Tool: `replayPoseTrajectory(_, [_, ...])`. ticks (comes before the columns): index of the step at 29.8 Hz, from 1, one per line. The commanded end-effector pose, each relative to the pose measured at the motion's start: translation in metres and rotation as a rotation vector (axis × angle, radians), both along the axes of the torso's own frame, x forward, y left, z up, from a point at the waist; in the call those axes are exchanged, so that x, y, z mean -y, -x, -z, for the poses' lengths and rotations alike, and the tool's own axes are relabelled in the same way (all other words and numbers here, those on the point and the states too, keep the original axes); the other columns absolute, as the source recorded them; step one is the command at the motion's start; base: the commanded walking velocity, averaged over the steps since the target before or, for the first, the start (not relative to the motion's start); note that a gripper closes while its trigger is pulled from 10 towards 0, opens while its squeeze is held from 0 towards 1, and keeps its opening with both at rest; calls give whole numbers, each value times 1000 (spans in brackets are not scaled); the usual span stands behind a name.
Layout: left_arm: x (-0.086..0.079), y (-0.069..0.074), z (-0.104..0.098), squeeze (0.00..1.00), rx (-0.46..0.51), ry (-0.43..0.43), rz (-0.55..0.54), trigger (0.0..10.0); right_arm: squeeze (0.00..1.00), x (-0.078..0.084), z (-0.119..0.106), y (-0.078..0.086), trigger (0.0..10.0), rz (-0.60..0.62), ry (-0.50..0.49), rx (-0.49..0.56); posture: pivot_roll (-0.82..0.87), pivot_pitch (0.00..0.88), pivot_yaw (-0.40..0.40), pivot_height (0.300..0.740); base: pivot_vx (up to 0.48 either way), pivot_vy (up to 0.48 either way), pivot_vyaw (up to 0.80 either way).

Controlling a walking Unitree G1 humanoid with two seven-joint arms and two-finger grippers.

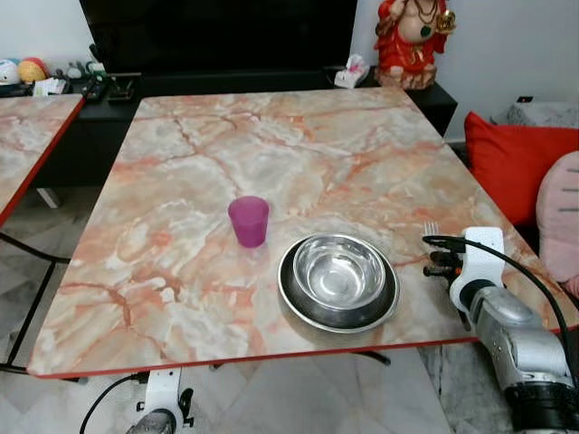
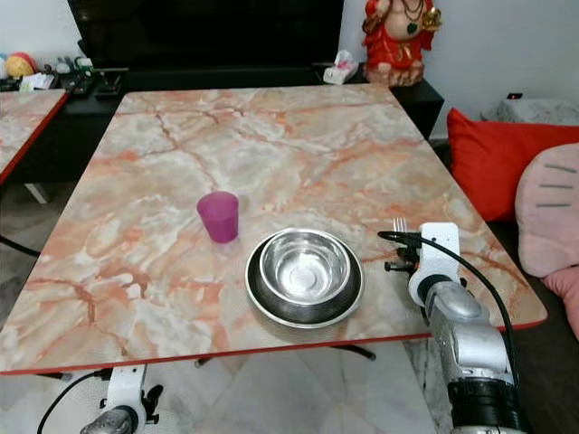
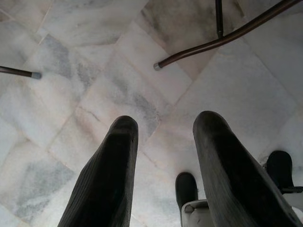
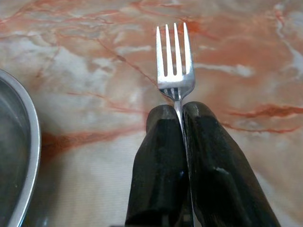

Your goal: Setting the table

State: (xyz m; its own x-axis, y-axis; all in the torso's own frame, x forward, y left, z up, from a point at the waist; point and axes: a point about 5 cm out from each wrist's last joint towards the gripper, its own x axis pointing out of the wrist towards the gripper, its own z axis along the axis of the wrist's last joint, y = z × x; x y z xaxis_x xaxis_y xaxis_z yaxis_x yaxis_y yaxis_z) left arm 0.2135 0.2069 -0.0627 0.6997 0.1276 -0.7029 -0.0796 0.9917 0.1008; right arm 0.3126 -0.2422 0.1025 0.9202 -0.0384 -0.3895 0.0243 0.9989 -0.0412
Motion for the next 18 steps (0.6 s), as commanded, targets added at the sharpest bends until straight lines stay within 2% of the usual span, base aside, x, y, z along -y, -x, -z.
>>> replayPoseTrajectory(1, [-1,4,3,0,-24,4,1,10000,0,-6,0,-4,10000,-18,11,8,-33,40,10,740,0,0,0])
replayPoseTrajectory(12, [-1,3,2,0,-18,2,-2,10000,0,-28,8,-21,10000,-31,8,114,-25,40,11,740,0,0,0])
replayPoseTrajectory(18, [-2,2,1,0,-18,1,-2,10000,0,-28,8,-27,10000,-18,-24,147,-23,39,13,740,0,0,0])
